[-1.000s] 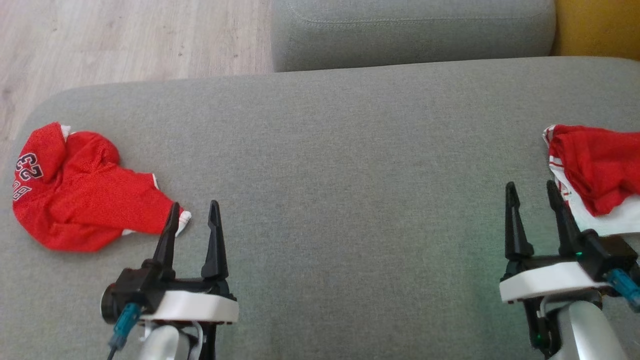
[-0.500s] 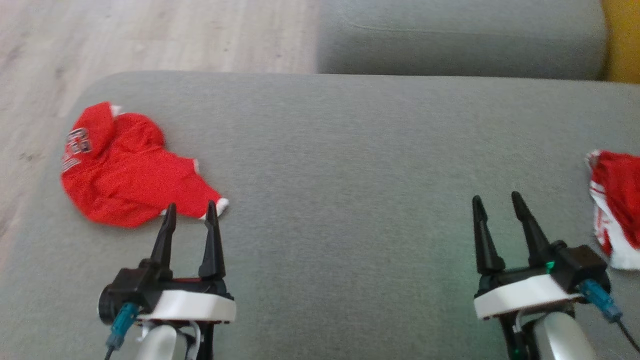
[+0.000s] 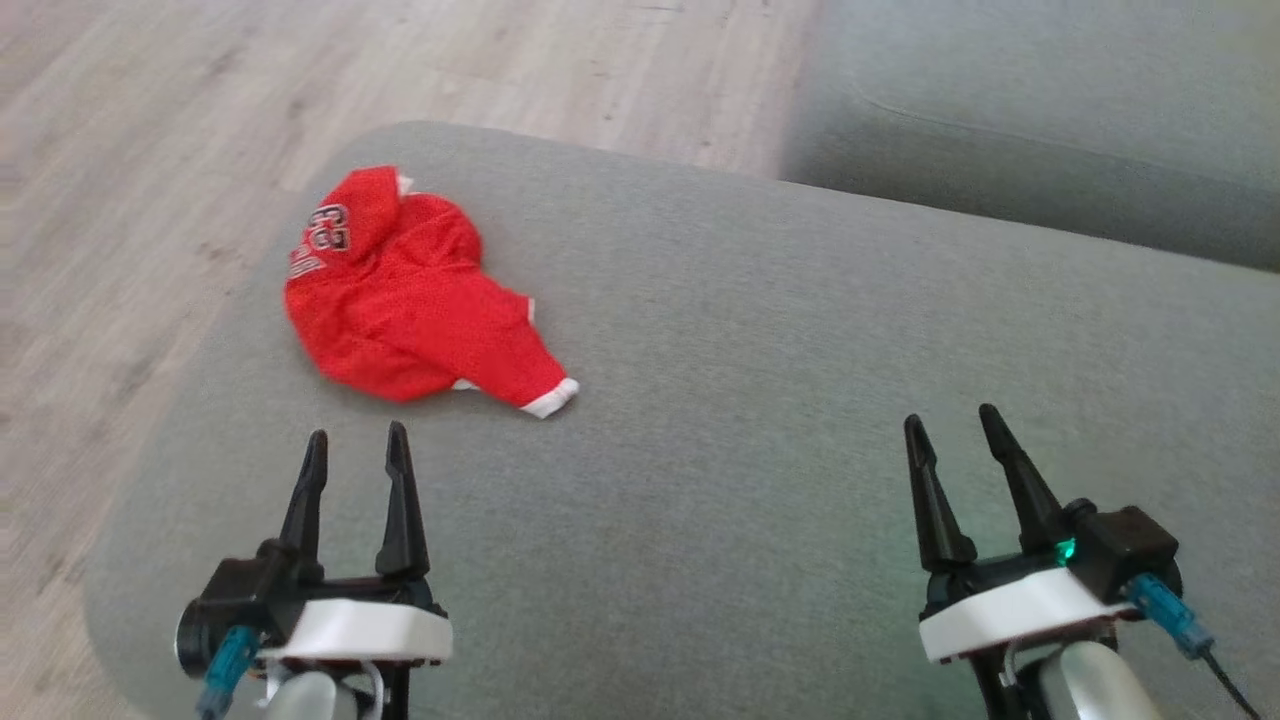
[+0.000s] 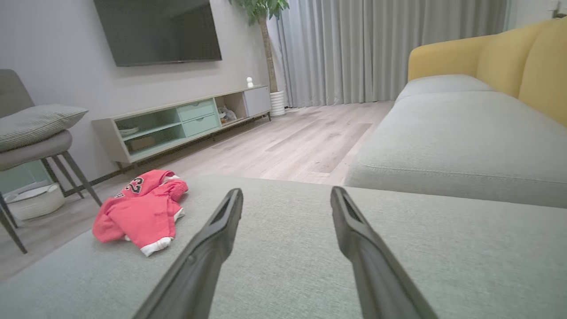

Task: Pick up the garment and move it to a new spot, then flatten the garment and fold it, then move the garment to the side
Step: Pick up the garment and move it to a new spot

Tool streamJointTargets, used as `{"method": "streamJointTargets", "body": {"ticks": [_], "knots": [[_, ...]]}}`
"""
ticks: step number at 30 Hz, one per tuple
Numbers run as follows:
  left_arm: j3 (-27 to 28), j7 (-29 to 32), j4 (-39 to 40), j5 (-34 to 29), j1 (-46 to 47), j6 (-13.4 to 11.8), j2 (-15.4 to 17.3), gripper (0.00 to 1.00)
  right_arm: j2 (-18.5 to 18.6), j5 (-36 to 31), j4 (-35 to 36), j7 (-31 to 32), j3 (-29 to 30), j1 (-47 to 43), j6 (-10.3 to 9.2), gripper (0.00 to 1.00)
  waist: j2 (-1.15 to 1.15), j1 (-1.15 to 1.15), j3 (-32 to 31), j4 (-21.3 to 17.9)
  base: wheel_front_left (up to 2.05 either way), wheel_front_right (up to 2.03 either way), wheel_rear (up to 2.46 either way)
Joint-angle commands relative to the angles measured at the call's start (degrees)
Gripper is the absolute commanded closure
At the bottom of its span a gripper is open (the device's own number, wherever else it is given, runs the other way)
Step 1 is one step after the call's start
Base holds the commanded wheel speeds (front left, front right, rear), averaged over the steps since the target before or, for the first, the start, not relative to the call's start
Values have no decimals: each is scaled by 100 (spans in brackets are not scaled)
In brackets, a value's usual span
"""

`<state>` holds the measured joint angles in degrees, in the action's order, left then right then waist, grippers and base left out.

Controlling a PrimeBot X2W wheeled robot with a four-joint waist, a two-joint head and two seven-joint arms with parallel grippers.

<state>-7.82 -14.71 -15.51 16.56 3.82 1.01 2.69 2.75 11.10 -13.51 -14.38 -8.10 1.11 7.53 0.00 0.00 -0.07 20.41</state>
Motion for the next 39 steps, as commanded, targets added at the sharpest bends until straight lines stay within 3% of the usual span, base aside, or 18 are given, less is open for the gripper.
{"method": "streamJointTargets", "body": {"ticks": [1,8,18,23,28,32,39], "knots": [[156,-29,196,19,130,-23,19,0,13,44,203,-62,-149,71,-4,0,0,0,-20,186,0,0,0],[180,-29,211,38,101,-47,19,0,13,55,206,-62,-225,62,-4,0,0,0,0,327,0,0,0],[114,-29,157,-40,364,72,19,0,13,79,255,-62,-176,206,-4,0,0,0,392,80,0,0,0],[-202,3,-589,-191,934,340,48,0,13,-52,309,-62,-47,361,-4,0,0,0,832,-162,0,0,0],[-639,570,-1457,-175,1709,563,153,0,13,-169,327,-62,33,510,-4,0,0,0,1204,-363,0,0,0],[-940,1089,-2009,-49,2131,626,277,0,13,-174,322,-62,3,628,-4,0,0,0,1413,-533,0,0,0],[-969,1109,-2614,80,2591,596,449,0,13,-148,327,-62,-15,798,-4,0,0,0,1656,-752,0,0,0]]}}
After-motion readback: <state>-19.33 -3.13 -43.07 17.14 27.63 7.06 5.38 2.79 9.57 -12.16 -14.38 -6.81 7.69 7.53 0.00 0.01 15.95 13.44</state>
